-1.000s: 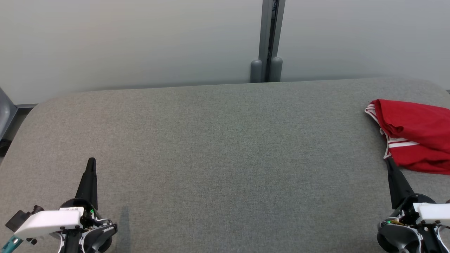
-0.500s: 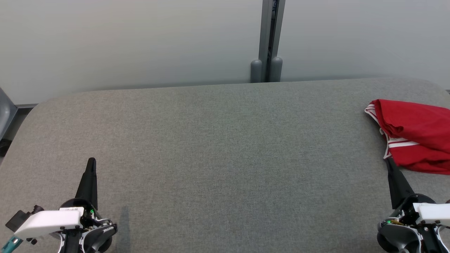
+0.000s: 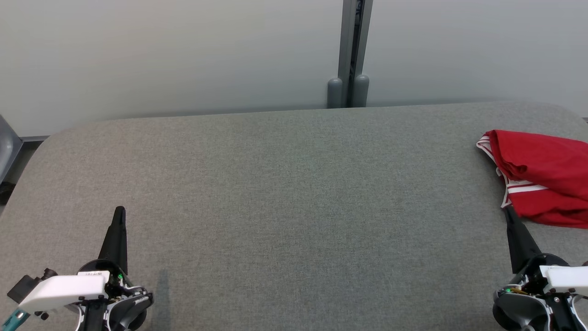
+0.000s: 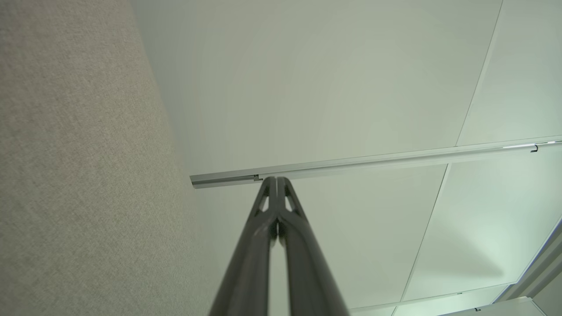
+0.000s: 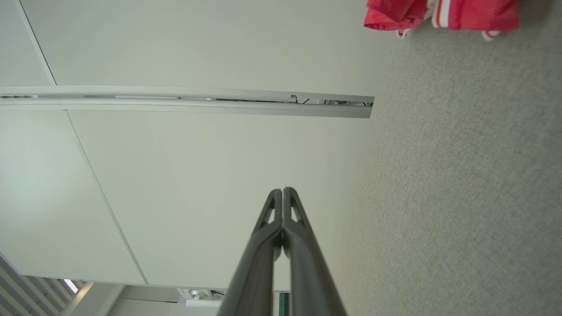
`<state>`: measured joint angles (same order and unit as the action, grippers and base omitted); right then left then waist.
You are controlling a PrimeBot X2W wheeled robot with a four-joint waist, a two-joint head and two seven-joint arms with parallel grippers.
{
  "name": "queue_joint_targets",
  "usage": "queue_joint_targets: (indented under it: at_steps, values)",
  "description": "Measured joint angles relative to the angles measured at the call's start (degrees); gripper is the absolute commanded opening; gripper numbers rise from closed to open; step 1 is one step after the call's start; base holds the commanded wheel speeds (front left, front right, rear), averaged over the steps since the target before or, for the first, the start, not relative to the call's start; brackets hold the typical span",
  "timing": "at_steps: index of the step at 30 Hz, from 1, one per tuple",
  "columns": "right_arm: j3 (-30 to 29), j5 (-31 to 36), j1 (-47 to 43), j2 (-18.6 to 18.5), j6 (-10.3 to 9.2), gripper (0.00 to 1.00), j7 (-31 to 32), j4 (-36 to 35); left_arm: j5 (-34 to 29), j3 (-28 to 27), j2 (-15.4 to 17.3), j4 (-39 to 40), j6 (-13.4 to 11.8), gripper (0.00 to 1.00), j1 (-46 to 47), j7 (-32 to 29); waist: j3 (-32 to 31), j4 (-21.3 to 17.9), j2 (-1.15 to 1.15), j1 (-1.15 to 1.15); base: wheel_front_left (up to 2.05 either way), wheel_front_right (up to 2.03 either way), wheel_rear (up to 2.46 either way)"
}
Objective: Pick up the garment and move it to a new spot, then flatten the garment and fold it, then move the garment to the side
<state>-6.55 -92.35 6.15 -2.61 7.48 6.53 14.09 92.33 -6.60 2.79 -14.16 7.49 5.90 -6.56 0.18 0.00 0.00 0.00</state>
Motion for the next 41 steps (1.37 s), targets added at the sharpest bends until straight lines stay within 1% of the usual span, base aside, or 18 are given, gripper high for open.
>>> queue_joint_targets:
  at_steps: [41]
  values:
    - [0.00,0.00,0.01,0.00,0.00,0.00,0.00,0.00,0.00,0.00,0.00,0.01,0.00,0.00,0.00,-0.01,0.00,0.00,0.00,0.00,0.00,0.00,0.00]
